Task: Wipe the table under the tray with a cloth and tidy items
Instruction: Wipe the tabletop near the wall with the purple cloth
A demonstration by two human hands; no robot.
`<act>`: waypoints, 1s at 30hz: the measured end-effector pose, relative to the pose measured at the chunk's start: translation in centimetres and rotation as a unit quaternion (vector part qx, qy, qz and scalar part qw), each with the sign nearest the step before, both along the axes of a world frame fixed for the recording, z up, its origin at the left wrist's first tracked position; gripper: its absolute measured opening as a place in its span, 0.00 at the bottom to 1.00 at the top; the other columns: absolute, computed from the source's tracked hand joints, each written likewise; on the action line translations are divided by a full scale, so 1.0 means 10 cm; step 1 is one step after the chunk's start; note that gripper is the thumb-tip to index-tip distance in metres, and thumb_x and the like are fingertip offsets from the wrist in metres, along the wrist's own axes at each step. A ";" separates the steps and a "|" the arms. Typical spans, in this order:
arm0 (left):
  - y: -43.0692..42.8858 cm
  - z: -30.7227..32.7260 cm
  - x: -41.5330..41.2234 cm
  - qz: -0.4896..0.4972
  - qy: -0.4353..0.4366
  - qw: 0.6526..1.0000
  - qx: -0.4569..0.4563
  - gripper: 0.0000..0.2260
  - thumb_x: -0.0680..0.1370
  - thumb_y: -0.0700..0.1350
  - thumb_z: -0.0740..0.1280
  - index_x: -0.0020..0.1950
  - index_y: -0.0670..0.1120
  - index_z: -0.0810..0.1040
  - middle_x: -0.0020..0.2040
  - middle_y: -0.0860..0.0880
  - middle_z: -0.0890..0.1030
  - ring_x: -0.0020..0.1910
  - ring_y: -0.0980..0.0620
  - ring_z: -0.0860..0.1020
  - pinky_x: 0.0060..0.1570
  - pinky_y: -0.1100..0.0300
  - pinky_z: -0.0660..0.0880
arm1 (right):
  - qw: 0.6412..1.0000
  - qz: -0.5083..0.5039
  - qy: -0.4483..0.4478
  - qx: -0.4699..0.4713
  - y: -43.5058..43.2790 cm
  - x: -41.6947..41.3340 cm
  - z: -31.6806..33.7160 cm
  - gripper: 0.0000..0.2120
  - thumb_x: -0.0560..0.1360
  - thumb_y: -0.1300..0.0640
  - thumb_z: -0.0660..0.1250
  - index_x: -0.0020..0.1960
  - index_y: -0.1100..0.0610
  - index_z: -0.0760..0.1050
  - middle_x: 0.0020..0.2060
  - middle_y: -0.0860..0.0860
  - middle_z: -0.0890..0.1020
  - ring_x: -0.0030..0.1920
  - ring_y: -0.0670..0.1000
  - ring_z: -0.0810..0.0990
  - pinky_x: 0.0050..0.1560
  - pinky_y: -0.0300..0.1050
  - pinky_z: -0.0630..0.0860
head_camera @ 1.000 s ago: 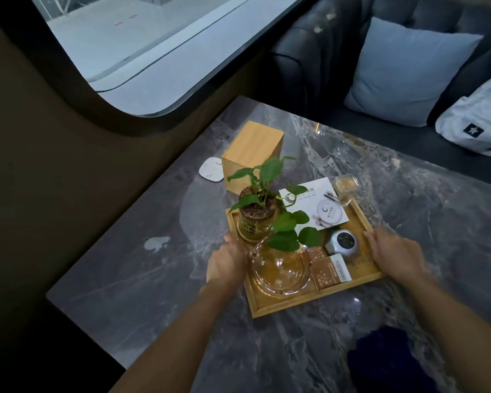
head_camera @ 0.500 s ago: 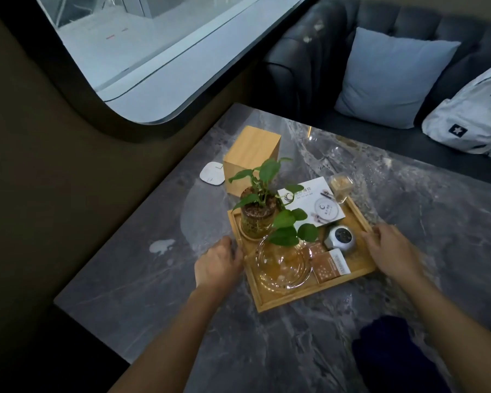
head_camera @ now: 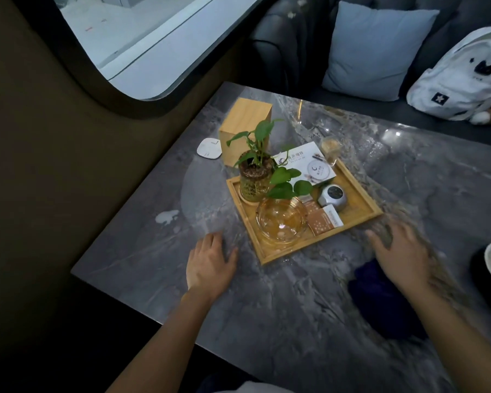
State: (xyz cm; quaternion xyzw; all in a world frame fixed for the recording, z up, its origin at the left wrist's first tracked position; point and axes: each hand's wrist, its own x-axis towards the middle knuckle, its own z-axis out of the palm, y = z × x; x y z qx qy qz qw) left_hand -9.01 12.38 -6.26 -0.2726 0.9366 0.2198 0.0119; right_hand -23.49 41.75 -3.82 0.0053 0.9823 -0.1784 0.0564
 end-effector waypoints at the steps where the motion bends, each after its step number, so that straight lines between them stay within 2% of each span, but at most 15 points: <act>1: 0.02 -0.02 0.03 -0.007 -0.004 1.000 0.000 0.19 0.77 0.53 0.61 0.63 0.44 0.70 0.64 0.45 0.74 0.62 0.44 0.71 0.61 0.50 0.69 | 1.000 0.001 -0.010 0.007 0.02 0.08 -0.02 0.26 0.75 0.45 0.60 0.66 0.62 0.67 0.68 0.62 0.69 0.65 0.64 0.68 0.65 0.58 0.64; 7: 0.14 -0.07 0.20 -0.013 -0.018 1.000 -0.007 0.25 0.77 0.55 0.60 0.71 0.45 0.64 0.74 0.46 0.63 0.73 0.47 0.60 0.68 0.51 0.61 | 1.000 0.011 -0.017 0.011 0.09 0.41 0.03 0.31 0.75 0.39 0.56 0.69 0.59 0.65 0.67 0.60 0.71 0.66 0.60 0.68 0.66 0.56 0.62; 13: 0.17 -0.08 0.33 -0.025 -0.034 0.999 -0.016 0.27 0.78 0.57 0.58 0.74 0.46 0.59 0.76 0.46 0.59 0.75 0.47 0.56 0.72 0.50 0.57 | 0.996 0.032 -0.055 0.070 0.11 0.71 0.06 0.36 0.70 0.32 0.55 0.69 0.53 0.64 0.68 0.57 0.71 0.66 0.59 0.69 0.64 0.58 0.64; 16: 0.18 -0.07 0.38 -0.031 -0.038 0.999 -0.022 0.28 0.78 0.58 0.56 0.75 0.47 0.56 0.77 0.47 0.56 0.76 0.49 0.53 0.74 0.51 0.54 | 0.988 0.084 -0.068 0.107 0.15 0.79 0.05 0.42 0.65 0.26 0.53 0.71 0.50 0.59 0.70 0.54 0.67 0.68 0.58 0.66 0.65 0.58 0.63; 18: 0.19 -0.07 0.40 -0.037 -0.043 0.998 -0.027 0.29 0.78 0.58 0.55 0.75 0.47 0.54 0.77 0.47 0.55 0.76 0.49 0.52 0.74 0.52 0.52 | 0.982 0.113 -0.086 0.126 0.19 0.80 0.05 0.43 0.64 0.26 0.55 0.72 0.49 0.56 0.71 0.53 0.65 0.69 0.57 0.63 0.65 0.58 0.63; 20: 0.19 -0.07 0.38 -0.042 -0.047 0.997 -0.032 0.29 0.78 0.59 0.54 0.75 0.47 0.54 0.77 0.47 0.55 0.76 0.49 0.51 0.74 0.52 0.51 | 0.976 0.134 -0.093 0.144 0.21 0.79 0.04 0.40 0.67 0.31 0.60 0.73 0.50 0.55 0.70 0.52 0.65 0.69 0.56 0.63 0.65 0.57 0.65; 23: 0.19 -0.07 0.36 -0.043 -0.049 0.997 -0.041 0.29 0.78 0.58 0.54 0.75 0.46 0.55 0.77 0.45 0.56 0.76 0.48 0.52 0.74 0.51 0.52 | 0.980 0.117 -0.079 0.143 0.16 0.81 0.04 0.34 0.71 0.42 0.65 0.71 0.54 0.59 0.68 0.54 0.69 0.68 0.57 0.65 0.64 0.54 0.67; 30: 0.11 -0.07 0.38 -0.047 -0.042 0.997 -0.036 0.28 0.78 0.58 0.55 0.74 0.47 0.56 0.77 0.47 0.57 0.75 0.48 0.55 0.74 0.52 0.55 | 0.994 0.087 -0.048 0.035 -0.04 0.84 0.08 0.28 0.68 0.53 0.72 0.66 0.58 0.68 0.61 0.58 0.76 0.60 0.60 0.72 0.58 0.52 0.69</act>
